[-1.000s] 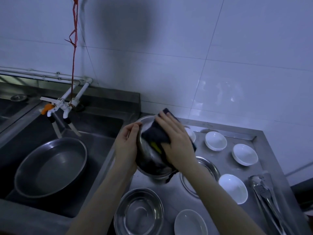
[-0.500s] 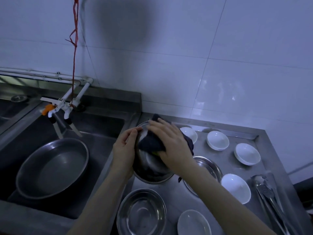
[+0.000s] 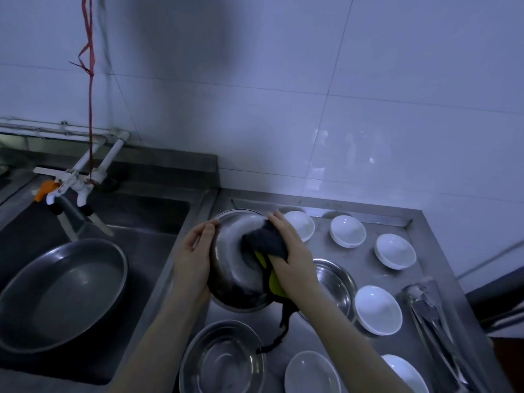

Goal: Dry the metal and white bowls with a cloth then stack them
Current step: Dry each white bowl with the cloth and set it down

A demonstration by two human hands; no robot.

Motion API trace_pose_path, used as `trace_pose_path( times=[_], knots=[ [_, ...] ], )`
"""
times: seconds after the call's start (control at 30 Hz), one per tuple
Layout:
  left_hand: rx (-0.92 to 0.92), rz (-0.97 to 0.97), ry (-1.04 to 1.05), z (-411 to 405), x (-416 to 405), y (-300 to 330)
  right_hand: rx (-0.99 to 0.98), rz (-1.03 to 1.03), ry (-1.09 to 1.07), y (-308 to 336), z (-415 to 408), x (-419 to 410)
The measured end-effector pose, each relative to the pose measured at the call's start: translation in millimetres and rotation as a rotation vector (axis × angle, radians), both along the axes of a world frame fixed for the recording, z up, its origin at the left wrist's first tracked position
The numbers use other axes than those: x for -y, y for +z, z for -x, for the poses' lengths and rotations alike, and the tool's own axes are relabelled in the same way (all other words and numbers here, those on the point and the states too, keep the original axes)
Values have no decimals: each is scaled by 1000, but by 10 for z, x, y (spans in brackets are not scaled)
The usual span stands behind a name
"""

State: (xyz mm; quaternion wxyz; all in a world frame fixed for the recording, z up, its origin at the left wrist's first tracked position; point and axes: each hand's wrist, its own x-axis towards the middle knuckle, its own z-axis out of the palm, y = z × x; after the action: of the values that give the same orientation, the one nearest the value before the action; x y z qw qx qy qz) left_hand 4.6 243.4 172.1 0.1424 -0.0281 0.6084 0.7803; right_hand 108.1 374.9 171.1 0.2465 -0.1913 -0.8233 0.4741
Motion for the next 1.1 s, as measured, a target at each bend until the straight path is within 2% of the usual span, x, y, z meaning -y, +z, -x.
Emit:
trace_pose_path(
  times=[0.1, 0.2, 0.4, 0.5, 0.67, 0.77, 0.87, 0.97, 1.07, 1.1],
  knots=[
    [42, -35, 112, 118, -111, -16, -18, -112, -16, -193, -98, 129],
    [-8, 16, 149, 256, -276, -84, -72, -188, -51, -396, -115, 304],
    [-143, 135, -18, 662, -528, -128, -133, 14, -100, -368, -66, -67],
    [-366, 326, -200, 904, -577, -129, -124, 26, -165, -284, -57, -386],
    [-773, 822, -673, 1306, -741, -446, 2, -26, -212, -301, -32, -810],
    [-902, 1057, -917, 1468, -902, -737, 68, -88, -208, -436, -1, -1015],
    [-974, 1180, -1068, 1562, -974, -1053, 163, -98, -240, -600, 38, -1243],
    [-1225, 1298, -1240, 1598, -988, -1422, 249, -64, -284, -720, 74, -1410],
    [-1392, 1250, -1276, 1546, -935, -1687, 277, -67, -308, -829, 96, -1477],
    [-1393, 1226, -1315, 1512, -926, -1755, 281, -70, -308, -872, 99, -1483]
  ],
)
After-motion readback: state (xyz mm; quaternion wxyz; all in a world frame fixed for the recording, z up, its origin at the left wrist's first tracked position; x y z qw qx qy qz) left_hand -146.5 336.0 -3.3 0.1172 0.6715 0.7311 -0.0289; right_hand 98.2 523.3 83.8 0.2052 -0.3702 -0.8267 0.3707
